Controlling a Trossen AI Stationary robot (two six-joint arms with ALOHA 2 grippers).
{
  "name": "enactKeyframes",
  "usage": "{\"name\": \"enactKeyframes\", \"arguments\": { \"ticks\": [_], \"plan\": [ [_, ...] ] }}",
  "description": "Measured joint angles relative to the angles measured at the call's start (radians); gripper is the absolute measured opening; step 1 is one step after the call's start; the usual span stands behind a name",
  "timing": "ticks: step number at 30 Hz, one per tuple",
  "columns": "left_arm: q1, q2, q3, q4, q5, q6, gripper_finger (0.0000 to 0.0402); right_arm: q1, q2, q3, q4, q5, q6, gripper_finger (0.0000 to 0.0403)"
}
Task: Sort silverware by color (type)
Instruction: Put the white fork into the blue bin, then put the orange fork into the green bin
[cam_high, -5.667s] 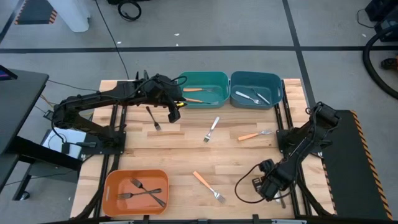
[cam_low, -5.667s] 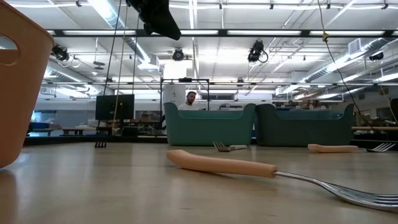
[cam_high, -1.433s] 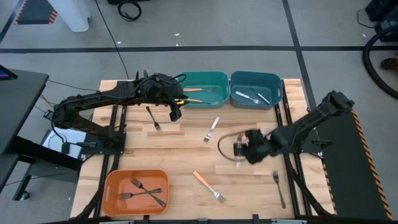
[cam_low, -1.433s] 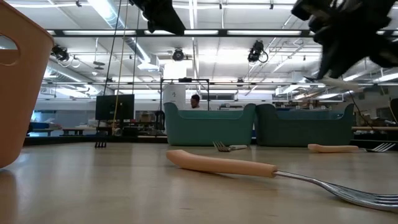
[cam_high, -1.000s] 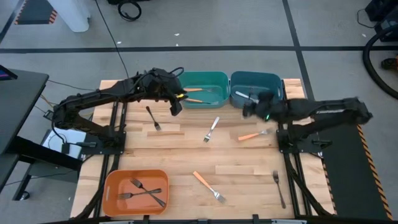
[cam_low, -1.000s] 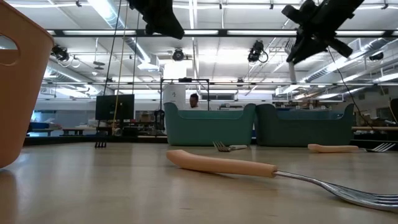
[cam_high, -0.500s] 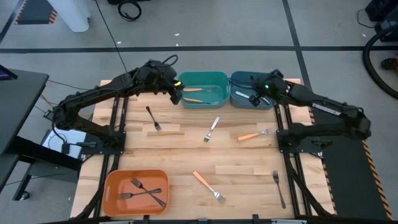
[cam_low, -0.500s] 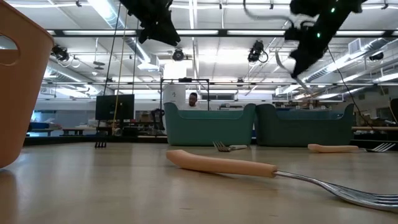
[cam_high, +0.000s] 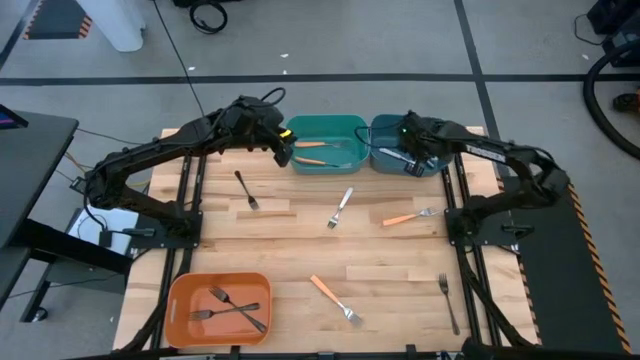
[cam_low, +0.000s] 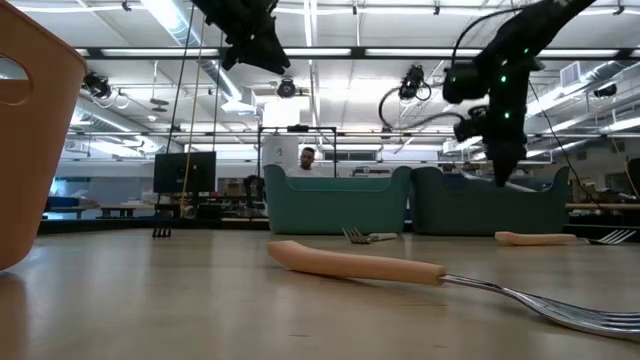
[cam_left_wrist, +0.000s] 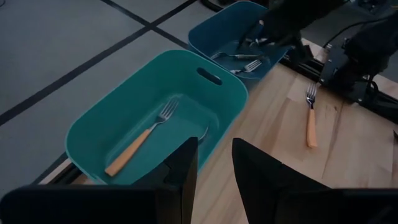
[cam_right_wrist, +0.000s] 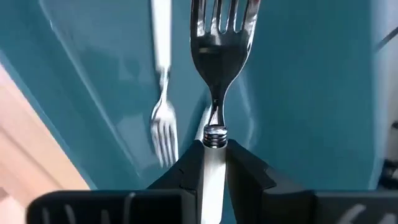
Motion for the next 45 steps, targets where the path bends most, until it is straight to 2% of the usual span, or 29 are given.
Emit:
{"name": "enactKeyframes", "arguments": {
  "ticks": [6,10,16,20,24,27,31,33,36,39,45],
  "plan": [
    [-0.001,0.000,0.000,0.000,-0.002,-0.006,0.0110,-0.022,0.125,0.000,-0.015,0.052,0.004,0.0097],
    [0.000,0.000,0.000,0.000,-0.003,-0.027,0.0110,-0.019,0.152,0.000,0.001,0.054,0.004,0.0111],
    [0.000,0.002,0.000,0.003,-0.003,-0.027,0.0110,-0.004,0.088,0.015,-0.006,0.190,0.004,0.0114],
    [-0.004,0.032,0.001,0.047,-0.003,-0.027,0.0110,0.018,0.023,0.094,-0.106,0.206,0.035,0.0114],
    [-0.023,0.081,0.001,0.162,-0.003,-0.027,0.0110,0.050,-0.030,0.213,-0.240,0.196,0.194,0.0115],
    [-0.044,0.114,0.001,0.237,-0.002,-0.021,0.0110,0.065,-0.068,0.300,-0.324,0.095,0.339,0.0115],
    [-0.068,0.133,0.001,0.233,0.002,-0.015,0.0110,0.067,-0.121,0.363,-0.382,-0.224,0.463,0.0115],
    [-0.077,0.134,0.000,0.202,0.001,-0.001,0.0110,0.073,-0.148,0.360,-0.408,-0.368,0.452,0.0115],
    [-0.094,0.133,0.001,0.175,0.001,0.021,0.0110,0.093,-0.187,0.330,-0.477,-0.520,0.355,0.0115],
    [-0.110,0.133,0.000,0.173,0.001,0.034,0.0110,0.116,-0.220,0.266,-0.535,-0.592,0.282,0.0115],
    [-0.128,0.133,0.000,0.157,0.002,0.035,0.0110,0.187,-0.292,0.064,-0.534,-0.602,0.237,0.0115]
  ]
}}
